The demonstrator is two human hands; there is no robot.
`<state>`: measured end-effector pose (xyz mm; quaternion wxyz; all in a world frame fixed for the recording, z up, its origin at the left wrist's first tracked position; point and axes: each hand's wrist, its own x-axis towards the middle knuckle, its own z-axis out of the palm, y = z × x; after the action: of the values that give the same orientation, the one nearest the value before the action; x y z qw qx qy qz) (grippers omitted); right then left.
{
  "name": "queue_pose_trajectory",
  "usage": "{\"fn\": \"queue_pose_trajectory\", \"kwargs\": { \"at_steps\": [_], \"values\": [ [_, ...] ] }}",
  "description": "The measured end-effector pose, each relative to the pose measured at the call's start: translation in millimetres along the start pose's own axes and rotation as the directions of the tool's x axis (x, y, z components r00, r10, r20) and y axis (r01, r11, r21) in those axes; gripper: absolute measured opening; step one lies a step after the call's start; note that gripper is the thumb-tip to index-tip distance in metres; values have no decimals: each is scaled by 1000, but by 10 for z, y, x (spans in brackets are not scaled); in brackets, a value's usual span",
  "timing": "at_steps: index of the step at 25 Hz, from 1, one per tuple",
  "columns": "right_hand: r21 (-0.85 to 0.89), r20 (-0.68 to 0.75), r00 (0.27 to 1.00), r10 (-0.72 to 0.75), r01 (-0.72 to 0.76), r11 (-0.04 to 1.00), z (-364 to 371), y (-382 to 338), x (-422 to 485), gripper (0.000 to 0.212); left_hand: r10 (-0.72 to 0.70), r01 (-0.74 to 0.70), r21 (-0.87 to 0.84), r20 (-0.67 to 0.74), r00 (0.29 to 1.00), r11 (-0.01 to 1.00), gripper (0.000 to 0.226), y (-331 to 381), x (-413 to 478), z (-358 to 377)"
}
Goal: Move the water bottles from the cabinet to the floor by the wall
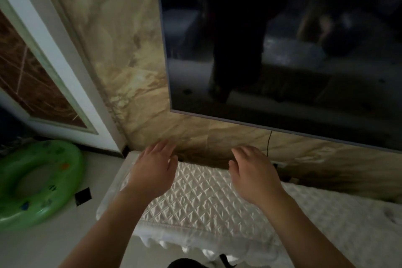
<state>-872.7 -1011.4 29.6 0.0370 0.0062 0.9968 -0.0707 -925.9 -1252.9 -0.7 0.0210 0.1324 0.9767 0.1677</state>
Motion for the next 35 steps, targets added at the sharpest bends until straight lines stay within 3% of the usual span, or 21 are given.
{"fn": "queue_pose_trajectory", "kwargs": {
  "at_steps": [9,13,20,35],
  "values": [
    [34,-53,998,17,-15,999,-302,1223,-323,48,19,-19,69,-6,1000,997,47,1303,74,127],
    [39,-55,998,-1,3,999,-382,1846,-755,48,17,-17,49,0,1000,999,60,1954,-154,384],
    [11,-12,1000,-27,27,1000,-438,2990,-1675,51,33,-32,32,-23,999,999,47,3180,-714,850],
    [13,-20,988,150,-150,989,-427,5062,-2435,51,174,-173,-35,53,983,984,48,5200,-617,1925]
  ]
}}
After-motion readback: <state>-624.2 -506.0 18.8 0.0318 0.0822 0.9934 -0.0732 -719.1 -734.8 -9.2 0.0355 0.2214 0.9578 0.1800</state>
